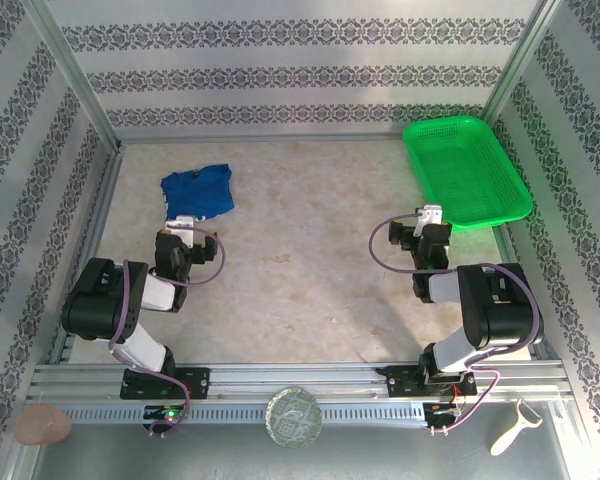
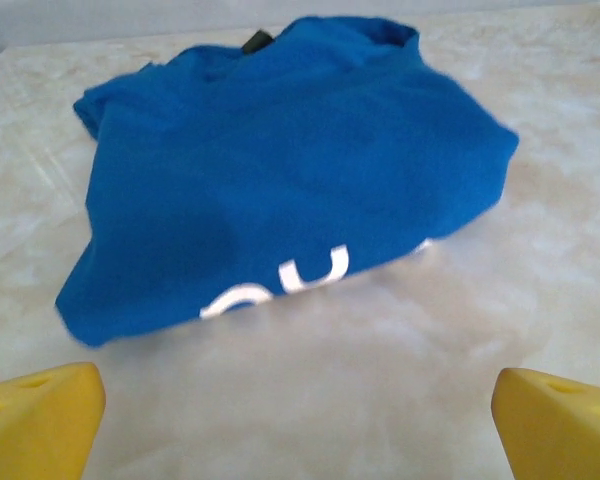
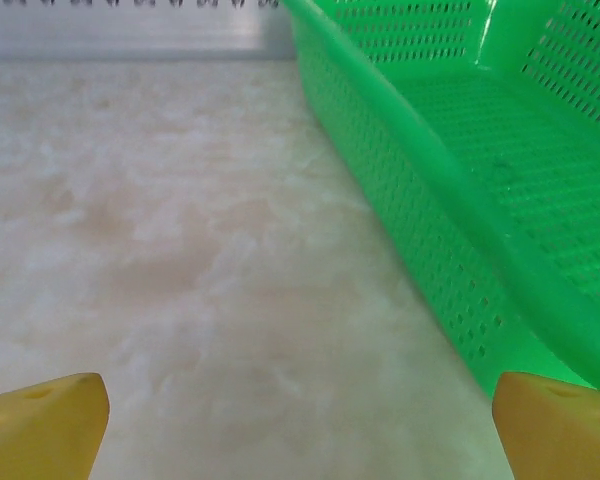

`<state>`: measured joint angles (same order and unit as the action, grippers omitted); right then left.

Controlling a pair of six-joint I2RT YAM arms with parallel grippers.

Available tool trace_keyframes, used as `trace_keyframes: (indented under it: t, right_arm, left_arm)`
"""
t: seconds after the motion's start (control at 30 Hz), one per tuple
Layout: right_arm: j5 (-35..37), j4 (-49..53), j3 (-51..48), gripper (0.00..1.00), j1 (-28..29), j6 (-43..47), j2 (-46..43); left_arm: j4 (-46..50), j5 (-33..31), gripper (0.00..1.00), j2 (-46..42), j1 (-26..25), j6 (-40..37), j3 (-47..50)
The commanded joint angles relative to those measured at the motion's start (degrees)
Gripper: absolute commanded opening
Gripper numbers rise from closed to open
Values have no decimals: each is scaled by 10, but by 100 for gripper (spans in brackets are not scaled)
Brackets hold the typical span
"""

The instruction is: Fold the inside-out t-shirt

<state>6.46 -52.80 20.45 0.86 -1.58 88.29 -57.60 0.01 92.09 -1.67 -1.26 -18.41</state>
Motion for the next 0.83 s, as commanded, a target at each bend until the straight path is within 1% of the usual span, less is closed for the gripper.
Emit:
trace_keyframes:
  t: [0.0, 0.03, 0.1, 0.13, 0.23, 0.8]
  right_arm:
    - [-24, -10, 13, 98, -1, -10, -5]
    - [-20, -12, 12, 98, 1, -9, -5]
    - [-3, -16, 7, 98, 7, -6, -8]
    - [-4, -15, 8, 98, 7, -7, -8]
    - [-3, -16, 8, 98, 7, -7, -8]
    - [-16, -13, 9, 99, 2, -9, -9]
  left_arm:
    - [53, 35, 99, -9, 26, 16, -45]
    - [37, 33, 99, -5, 26, 14, -43]
    - [44, 32, 99, -8, 26, 14, -43]
    - [33, 33, 99, -6, 26, 14, -39]
    - [21, 66, 99, -7, 26, 2, -34]
    - [25, 67, 99, -8, 26, 3, -34]
